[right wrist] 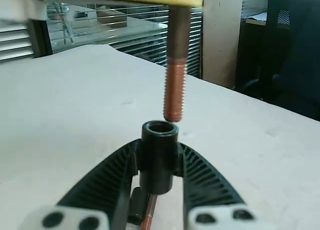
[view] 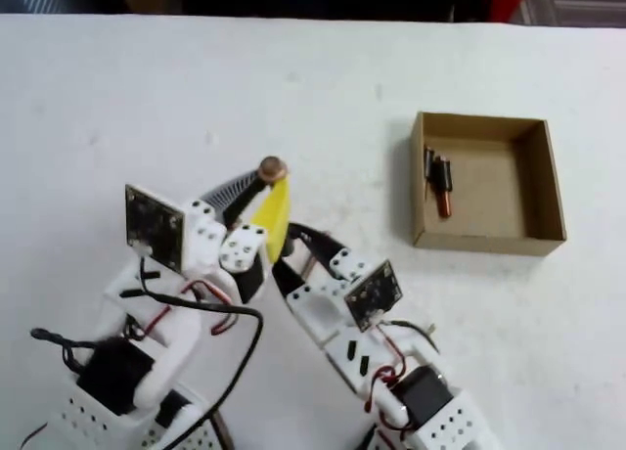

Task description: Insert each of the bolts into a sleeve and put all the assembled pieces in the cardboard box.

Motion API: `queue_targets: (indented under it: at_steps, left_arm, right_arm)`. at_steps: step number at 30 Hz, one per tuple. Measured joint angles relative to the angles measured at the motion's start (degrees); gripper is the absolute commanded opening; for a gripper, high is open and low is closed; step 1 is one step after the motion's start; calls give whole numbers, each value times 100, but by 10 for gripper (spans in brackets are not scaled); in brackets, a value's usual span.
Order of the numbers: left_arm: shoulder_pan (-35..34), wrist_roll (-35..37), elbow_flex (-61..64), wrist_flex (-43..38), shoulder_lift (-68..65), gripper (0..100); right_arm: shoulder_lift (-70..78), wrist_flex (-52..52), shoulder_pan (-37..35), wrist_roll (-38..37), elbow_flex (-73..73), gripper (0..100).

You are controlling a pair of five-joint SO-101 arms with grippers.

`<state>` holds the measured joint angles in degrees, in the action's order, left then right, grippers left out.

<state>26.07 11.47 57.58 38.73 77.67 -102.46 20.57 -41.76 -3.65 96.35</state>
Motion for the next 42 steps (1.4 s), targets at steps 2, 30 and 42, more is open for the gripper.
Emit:
queue_targets:
  at_steps: [2, 30, 42]
  left_arm:
    - [0, 0, 0, 35, 0, 24]
    - [281, -9, 70, 1090, 9, 24]
    - [290, -9, 413, 1266, 9, 24]
  right_arm:
    - [0, 0, 0, 0, 0, 17]
    - [0, 9, -18, 0, 0, 17]
    - [0, 9, -26, 0, 0, 17]
